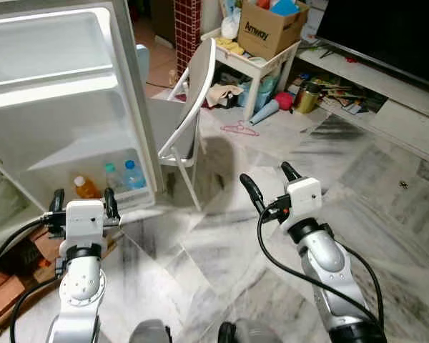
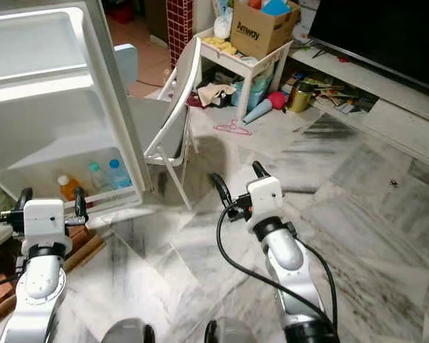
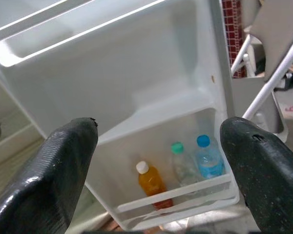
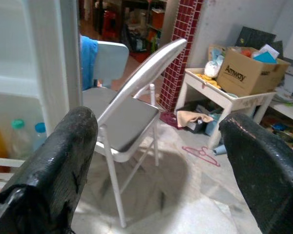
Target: Restocking fridge
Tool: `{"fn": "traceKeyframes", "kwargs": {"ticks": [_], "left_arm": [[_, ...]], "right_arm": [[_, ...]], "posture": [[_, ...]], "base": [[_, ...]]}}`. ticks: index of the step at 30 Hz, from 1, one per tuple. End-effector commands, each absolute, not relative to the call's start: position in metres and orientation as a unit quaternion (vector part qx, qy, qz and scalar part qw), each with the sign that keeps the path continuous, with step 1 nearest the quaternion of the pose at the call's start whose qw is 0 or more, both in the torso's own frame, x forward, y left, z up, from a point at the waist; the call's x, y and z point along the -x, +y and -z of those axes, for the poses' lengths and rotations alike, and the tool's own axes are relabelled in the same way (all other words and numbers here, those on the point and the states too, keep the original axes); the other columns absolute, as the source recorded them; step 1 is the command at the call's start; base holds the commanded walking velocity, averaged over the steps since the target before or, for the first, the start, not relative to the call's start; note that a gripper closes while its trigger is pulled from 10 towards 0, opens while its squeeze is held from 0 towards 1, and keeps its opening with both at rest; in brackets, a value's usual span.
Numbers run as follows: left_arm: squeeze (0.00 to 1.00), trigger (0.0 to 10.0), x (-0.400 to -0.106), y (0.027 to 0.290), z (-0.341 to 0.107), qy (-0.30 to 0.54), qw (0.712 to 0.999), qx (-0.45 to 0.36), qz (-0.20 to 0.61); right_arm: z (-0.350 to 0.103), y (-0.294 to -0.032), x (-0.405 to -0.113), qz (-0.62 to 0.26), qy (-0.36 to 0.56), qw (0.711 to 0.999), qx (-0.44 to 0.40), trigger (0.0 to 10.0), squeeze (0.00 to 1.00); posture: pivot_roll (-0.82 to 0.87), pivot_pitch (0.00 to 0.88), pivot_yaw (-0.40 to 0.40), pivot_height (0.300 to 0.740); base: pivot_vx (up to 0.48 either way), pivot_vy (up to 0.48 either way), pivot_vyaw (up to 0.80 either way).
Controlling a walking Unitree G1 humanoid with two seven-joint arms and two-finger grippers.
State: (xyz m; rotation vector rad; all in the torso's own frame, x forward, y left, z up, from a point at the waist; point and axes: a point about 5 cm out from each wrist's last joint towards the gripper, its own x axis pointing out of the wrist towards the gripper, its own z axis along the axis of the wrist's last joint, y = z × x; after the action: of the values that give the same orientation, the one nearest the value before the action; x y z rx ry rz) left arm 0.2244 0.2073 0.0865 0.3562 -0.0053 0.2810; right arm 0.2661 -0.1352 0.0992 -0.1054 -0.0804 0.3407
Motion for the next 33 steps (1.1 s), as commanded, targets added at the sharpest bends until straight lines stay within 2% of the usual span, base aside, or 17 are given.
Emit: {"fn": "traceKeyframes", "kwargs": {"ticks": [1,9,19,23,28,33], "left_arm": [[0.0,10.0,-0.227,0.206,-0.092,-0.009,0.974,-0.187,-0.129],[0.0,10.0,-0.231,0.208,-0.093,-0.006,0.974,-0.19,-0.125],[0.0,10.0,-0.236,0.185,-0.088,0.013,0.984,-0.153,-0.087],[0.0,10.0,-0.243,0.184,-0.088,0.019,0.987,-0.148,-0.066],[0.0,10.0,-0.259,0.175,-0.097,0.008,0.99,-0.137,-0.036],[0.0,10.0,-0.267,0.174,-0.113,-0.015,0.99,-0.133,-0.038]], "right_arm": [[-0.097,-0.141,-0.267,-0.161,-0.034,0.985,0.053,10.0,0.0],[-0.102,-0.144,-0.272,-0.145,-0.039,0.987,0.055,10.0,0.0],[-0.093,-0.142,-0.261,-0.126,-0.028,0.991,0.042,10.0,0.0],[-0.087,-0.149,-0.258,-0.092,-0.014,0.995,0.02,10.0,0.0],[-0.086,-0.149,-0.261,-0.08,-0.017,0.996,0.02,10.0,0.0],[-0.09,-0.148,-0.265,-0.08,-0.022,0.996,0.019,10.0,0.0]], "posture": [[0.09,0.106,-0.038,0.74],[0.07,0.124,-0.034,0.74],[0.04,0.101,-0.008,0.74],[0.03,0.087,0.007,0.74],[0.02,0.083,0.019,0.74],[0.04,0.075,0.011,0.74]], "base": [[0.0,0.0,-0.8],[0.0,0.0,-0.8],[0.0,0.0,-0.8],[0.0,0.0,0.0],[-0.286,0.0,0.0],[-0.216,0.0,-0.68]]}}
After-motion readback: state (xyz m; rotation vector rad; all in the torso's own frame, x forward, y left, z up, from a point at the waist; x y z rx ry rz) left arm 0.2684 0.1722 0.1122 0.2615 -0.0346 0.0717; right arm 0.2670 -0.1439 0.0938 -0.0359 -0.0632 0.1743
